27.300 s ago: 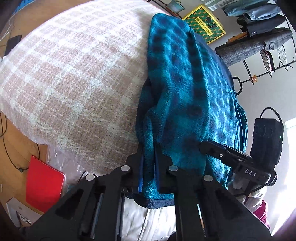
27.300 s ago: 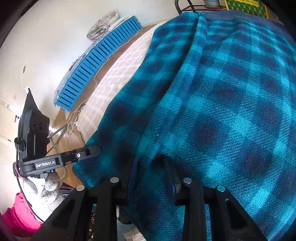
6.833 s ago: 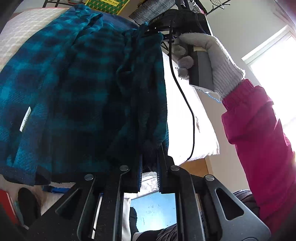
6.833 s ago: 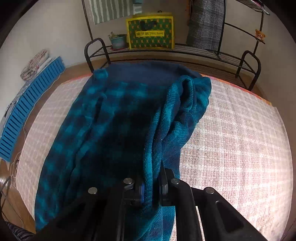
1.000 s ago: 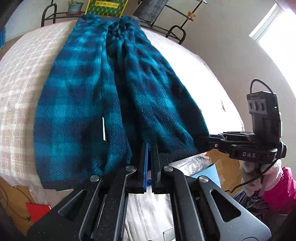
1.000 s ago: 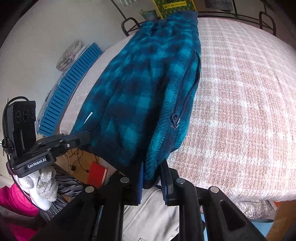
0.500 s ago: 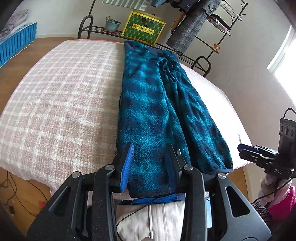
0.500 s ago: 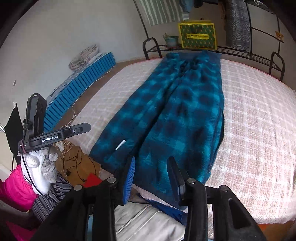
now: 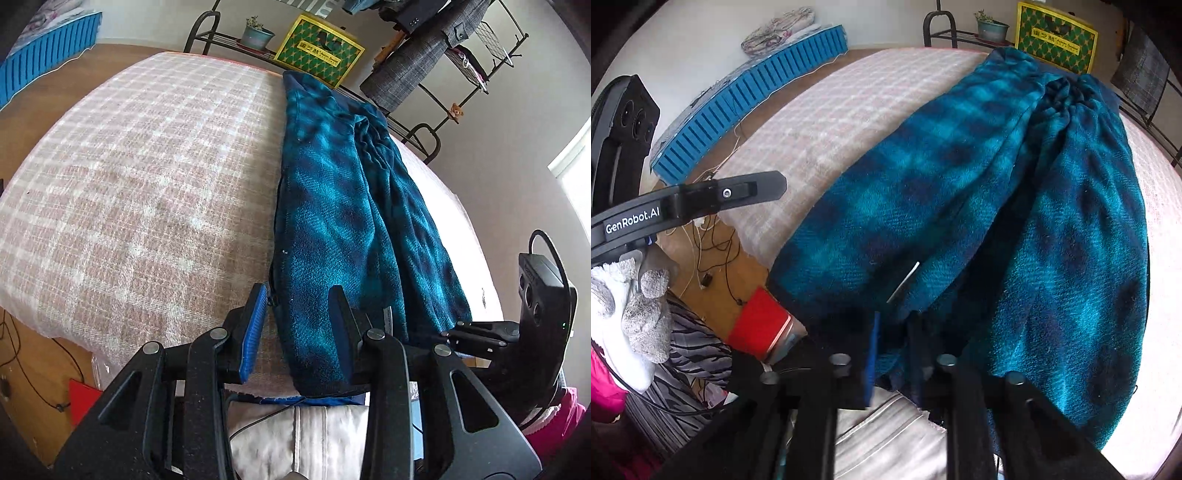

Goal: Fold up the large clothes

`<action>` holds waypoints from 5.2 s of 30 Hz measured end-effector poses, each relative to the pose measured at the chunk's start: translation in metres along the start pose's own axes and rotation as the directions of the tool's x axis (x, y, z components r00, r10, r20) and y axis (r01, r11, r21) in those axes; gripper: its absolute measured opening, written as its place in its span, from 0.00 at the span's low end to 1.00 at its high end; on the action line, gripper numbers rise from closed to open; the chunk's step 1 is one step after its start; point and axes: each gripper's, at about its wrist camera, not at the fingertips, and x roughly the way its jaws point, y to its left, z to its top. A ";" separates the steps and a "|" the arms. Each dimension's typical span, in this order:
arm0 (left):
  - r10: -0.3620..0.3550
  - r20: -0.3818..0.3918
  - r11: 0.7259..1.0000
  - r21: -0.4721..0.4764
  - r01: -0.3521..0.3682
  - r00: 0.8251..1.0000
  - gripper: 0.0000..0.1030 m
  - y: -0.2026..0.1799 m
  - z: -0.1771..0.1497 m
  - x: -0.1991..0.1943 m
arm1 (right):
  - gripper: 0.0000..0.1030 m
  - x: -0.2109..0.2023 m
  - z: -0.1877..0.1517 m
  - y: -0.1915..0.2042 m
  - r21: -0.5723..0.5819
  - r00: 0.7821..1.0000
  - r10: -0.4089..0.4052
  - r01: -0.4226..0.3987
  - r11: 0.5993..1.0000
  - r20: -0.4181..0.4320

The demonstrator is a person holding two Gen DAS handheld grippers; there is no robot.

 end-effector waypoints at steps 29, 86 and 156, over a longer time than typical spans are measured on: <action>-0.166 -0.248 0.981 -0.141 0.134 0.954 0.39 -0.003 -0.036 0.058 | 0.50 -0.071 -0.105 -0.157 0.426 0.974 0.073 -0.162 0.890 0.216; -0.191 -0.182 0.982 -0.051 0.184 0.965 0.19 -0.053 -0.014 0.031 | 0.18 -0.046 -0.108 -0.173 0.447 0.786 0.471 -0.616 0.648 0.400; -0.112 -0.087 0.987 -0.122 0.101 0.990 0.13 -0.014 0.186 0.176 | 0.31 -0.037 0.075 -0.162 0.166 0.916 0.266 -0.325 0.931 0.300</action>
